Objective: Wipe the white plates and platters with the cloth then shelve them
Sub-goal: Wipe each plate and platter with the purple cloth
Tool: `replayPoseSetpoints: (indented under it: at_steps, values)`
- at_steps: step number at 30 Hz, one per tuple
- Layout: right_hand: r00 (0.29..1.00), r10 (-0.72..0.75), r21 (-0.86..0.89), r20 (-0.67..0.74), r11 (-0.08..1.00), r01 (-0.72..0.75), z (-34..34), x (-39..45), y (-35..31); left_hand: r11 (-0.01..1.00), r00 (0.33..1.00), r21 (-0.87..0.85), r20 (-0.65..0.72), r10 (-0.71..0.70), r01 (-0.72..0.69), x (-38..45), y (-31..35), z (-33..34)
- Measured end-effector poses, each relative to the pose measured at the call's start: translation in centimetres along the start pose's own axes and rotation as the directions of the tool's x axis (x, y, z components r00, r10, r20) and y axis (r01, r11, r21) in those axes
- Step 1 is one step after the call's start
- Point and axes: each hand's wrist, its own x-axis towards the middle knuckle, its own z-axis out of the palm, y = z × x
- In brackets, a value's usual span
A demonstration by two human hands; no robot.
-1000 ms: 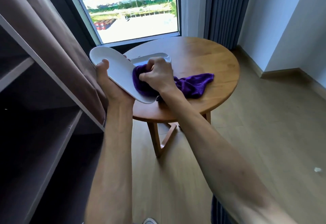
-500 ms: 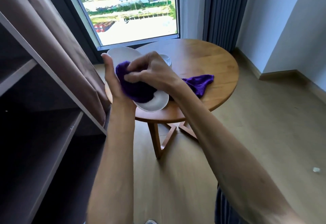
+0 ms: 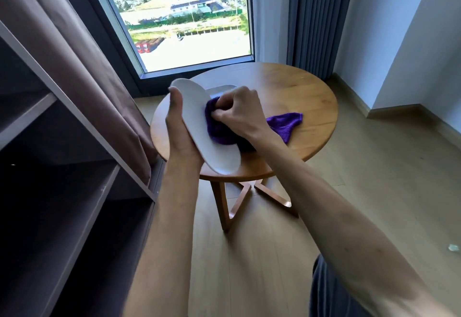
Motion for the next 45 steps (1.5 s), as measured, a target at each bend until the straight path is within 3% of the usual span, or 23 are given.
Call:
replayPoseSetpoints:
  at_steps: [2,4,7,11,16,20,23,27,31,34,36,38,40,42,43,45]
  values:
    - [0.993,-0.041,0.023,-0.108,0.999,0.044,0.3,1.0,-0.6,0.999,0.999,0.035,0.028,0.037,-0.038,-0.4,-0.7,0.6]
    - [0.988,-0.026,0.184,-0.154,0.981,0.055,0.3,1.8,-0.8,0.998,0.999,0.058,0.049,0.014,-0.017,-0.7,-1.3,1.3]
    - [0.984,0.056,0.453,-0.170,0.891,0.027,0.8,2.1,-0.4,0.999,1.000,0.031,0.015,-0.025,0.024,-0.9,-1.4,2.9]
    - [0.989,0.033,0.568,-0.144,0.821,0.055,2.4,1.3,-1.7,1.000,0.995,-0.010,-0.099,0.005,-0.006,-0.6,-1.7,2.6]
    - [0.990,-0.099,0.512,0.101,0.858,0.034,2.1,0.5,-2.9,0.993,0.980,0.004,-0.163,0.117,-0.118,0.7,-1.8,-0.4]
    - [0.932,-0.152,0.446,0.328,0.895,-0.011,2.5,-1.3,-2.7,0.996,0.985,0.004,-0.147,0.093,-0.093,2.1,0.3,-2.8]
    - [0.904,-0.145,0.369,0.403,0.929,-0.015,2.2,-2.0,-1.3,0.975,0.968,-0.047,-0.143,0.207,-0.215,2.2,0.7,-4.3]
    - [0.968,-0.092,0.136,0.234,0.989,0.061,2.6,-2.4,0.9,0.953,0.943,-0.062,-0.172,0.283,-0.298,2.0,0.7,-3.9]
    - [0.993,0.045,0.027,-0.111,0.999,-0.043,2.6,-1.4,2.2,0.927,0.932,-0.152,-0.172,0.318,-0.344,1.8,0.9,-4.3]
    - [0.902,0.280,0.292,-0.327,0.938,-0.186,1.4,-0.3,2.2,0.898,0.919,-0.247,-0.250,0.304,-0.364,1.8,0.8,-5.2]
    - [0.877,0.398,0.508,-0.269,0.832,-0.222,1.0,-0.2,1.0,0.901,0.921,-0.257,-0.272,0.280,-0.350,2.0,0.7,-5.3]
    - [0.930,0.341,0.568,-0.137,0.796,-0.209,0.8,-0.1,-0.4,0.921,0.932,-0.247,-0.279,0.230,-0.301,2.1,0.7,-4.6]
    - [0.983,0.185,0.556,0.022,0.815,-0.166,0.3,-0.1,-1.5,0.936,0.934,-0.221,-0.294,0.204,-0.274,2.2,0.8,-4.0]
    - [0.978,0.024,0.550,0.209,0.823,-0.138,0.1,-0.5,-1.7,0.931,0.929,-0.219,-0.294,0.223,-0.293,2.2,0.9,-3.7]
    - [0.973,-0.042,0.504,0.229,0.860,-0.081,0.1,-0.8,-1.4,0.920,0.925,-0.233,-0.292,0.243,-0.315,2.2,0.9,-3.6]
    - [0.987,-0.099,0.291,0.130,0.955,0.057,0.5,-1.4,-0.6,0.901,0.915,-0.250,-0.290,0.280,-0.355,2.1,0.6,-3.3]
